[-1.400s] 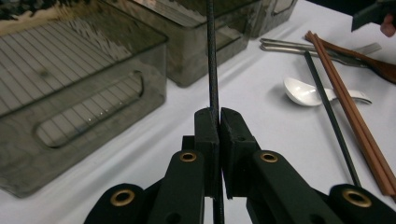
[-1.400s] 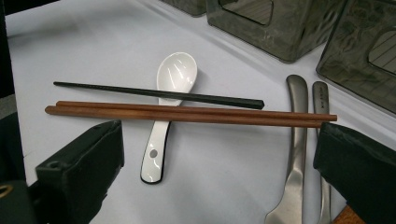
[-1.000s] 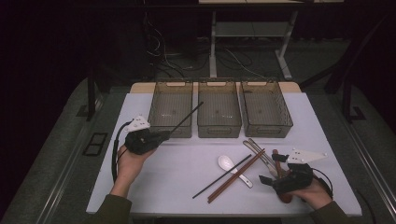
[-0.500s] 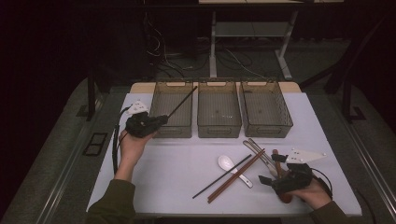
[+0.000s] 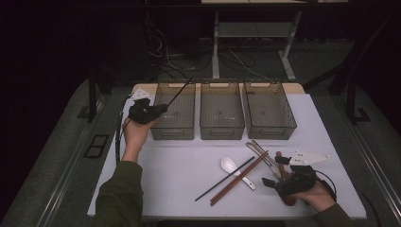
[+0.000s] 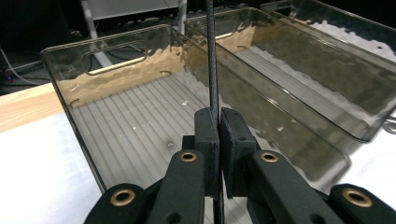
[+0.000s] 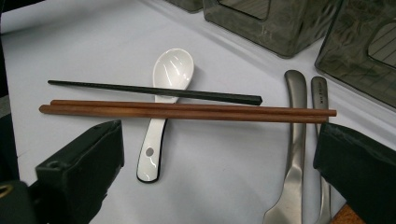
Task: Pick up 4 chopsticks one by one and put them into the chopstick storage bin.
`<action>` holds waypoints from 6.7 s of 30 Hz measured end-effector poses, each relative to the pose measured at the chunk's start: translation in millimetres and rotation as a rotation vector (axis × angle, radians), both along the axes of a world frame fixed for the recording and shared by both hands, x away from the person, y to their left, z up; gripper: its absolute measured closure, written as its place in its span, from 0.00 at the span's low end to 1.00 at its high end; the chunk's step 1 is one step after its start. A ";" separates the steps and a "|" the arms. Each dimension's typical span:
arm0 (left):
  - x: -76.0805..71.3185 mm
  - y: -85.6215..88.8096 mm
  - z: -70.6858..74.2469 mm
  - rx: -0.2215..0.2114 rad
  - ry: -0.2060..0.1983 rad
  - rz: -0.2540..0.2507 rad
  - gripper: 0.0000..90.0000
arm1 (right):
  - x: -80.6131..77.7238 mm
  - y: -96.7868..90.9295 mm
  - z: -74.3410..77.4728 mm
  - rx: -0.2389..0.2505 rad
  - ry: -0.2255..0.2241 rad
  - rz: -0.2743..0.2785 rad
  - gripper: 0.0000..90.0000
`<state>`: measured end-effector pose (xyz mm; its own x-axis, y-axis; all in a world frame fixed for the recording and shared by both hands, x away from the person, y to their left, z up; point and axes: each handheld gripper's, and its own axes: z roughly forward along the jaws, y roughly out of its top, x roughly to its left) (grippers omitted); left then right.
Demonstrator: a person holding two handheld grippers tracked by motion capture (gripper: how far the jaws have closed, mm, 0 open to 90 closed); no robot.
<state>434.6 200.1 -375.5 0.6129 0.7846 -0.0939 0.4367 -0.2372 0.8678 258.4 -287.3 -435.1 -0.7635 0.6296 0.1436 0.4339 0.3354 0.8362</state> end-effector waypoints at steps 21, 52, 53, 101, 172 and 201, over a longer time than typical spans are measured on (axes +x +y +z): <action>13.7 -5.5 -19.7 0.052 0.076 0.067 0.85 | -0.2 -0.5 0.2 0.000 0.000 0.000 0.02; -49.4 -16.7 7.8 -0.057 0.031 -0.133 0.42 | -0.5 -1.5 1.2 0.001 -0.004 -0.006 0.02; -52.9 -17.9 7.2 -0.064 0.028 -0.141 0.41 | -0.8 -1.7 1.4 0.002 -0.004 -0.005 0.02; -145.8 -105.6 -50.3 0.005 0.076 -0.391 0.64 | -1.8 0.4 1.5 -0.002 -0.011 0.003 0.02; -158.8 -149.1 -73.1 0.136 0.188 -0.488 0.95 | -2.1 0.5 1.2 -0.006 -0.006 -0.003 0.02; -146.8 -113.2 -52.3 0.089 0.141 -0.463 0.95 | -1.9 -0.1 1.4 -0.005 -0.009 0.001 0.02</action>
